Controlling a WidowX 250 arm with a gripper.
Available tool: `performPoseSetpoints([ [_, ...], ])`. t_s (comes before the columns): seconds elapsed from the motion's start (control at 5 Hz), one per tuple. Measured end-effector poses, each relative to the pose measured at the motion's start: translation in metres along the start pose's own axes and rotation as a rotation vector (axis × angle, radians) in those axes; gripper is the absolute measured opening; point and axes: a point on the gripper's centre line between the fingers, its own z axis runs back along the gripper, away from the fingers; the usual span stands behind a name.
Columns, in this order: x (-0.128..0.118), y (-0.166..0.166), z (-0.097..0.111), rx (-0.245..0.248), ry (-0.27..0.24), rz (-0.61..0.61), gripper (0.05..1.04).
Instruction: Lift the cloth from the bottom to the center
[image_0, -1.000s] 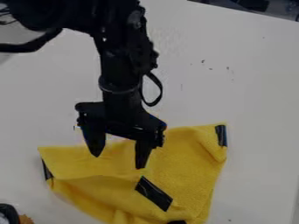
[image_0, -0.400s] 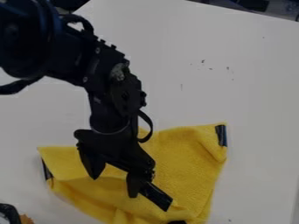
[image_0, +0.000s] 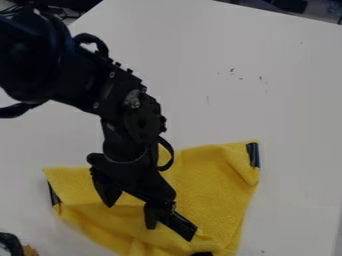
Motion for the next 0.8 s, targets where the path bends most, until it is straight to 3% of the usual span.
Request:
performPoseSetpoints([
  [0.4, 0.001, 0.004, -0.012, -0.017, 0.017, -0.02, 0.944],
  [0.8, 0.004, 0.006, -0.02, -0.023, 0.017, -0.011, 0.357],
])
